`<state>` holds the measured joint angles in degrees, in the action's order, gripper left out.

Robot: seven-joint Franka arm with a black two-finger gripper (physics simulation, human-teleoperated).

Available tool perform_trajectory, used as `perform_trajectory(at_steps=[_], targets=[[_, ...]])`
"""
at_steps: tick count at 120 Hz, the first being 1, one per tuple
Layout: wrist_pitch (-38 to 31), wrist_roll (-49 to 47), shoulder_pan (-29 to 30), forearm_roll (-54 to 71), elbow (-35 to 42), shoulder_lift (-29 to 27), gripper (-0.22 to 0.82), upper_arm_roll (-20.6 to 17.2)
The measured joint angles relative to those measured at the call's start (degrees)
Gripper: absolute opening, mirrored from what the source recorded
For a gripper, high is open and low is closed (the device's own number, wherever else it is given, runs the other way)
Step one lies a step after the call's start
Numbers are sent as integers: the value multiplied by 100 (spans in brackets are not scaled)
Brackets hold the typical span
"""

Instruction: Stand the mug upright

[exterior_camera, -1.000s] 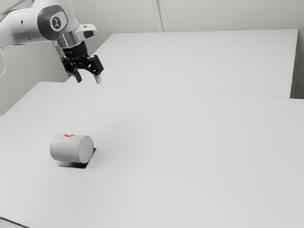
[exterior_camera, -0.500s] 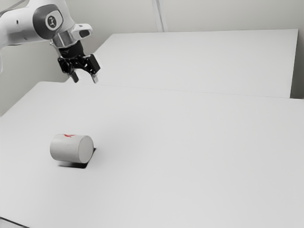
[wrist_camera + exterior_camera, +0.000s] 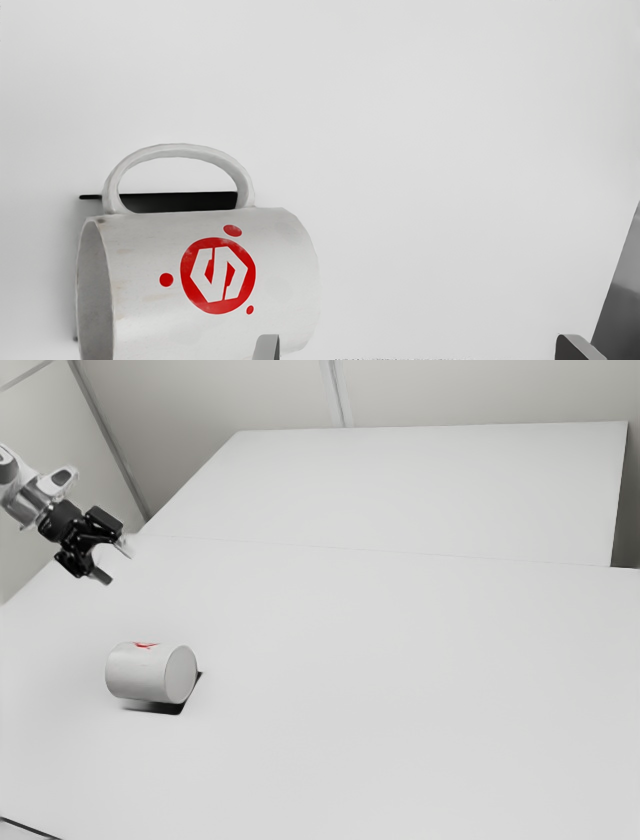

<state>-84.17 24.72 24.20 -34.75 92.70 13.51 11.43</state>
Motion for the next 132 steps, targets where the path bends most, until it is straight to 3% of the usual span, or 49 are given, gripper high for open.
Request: perform_trajectory(at_steps=[31, 70, 86, 132], targets=[[292, 1122, 631, -515, 272, 665, 60, -1], [447, 2159, 1124, -884, 746, 810, 60, 7], [499, 2450, 1181, -1327, 862, 1077, 60, 2], [968, 2879, 1236, -1891, 1654, 1082, 59, -1]])
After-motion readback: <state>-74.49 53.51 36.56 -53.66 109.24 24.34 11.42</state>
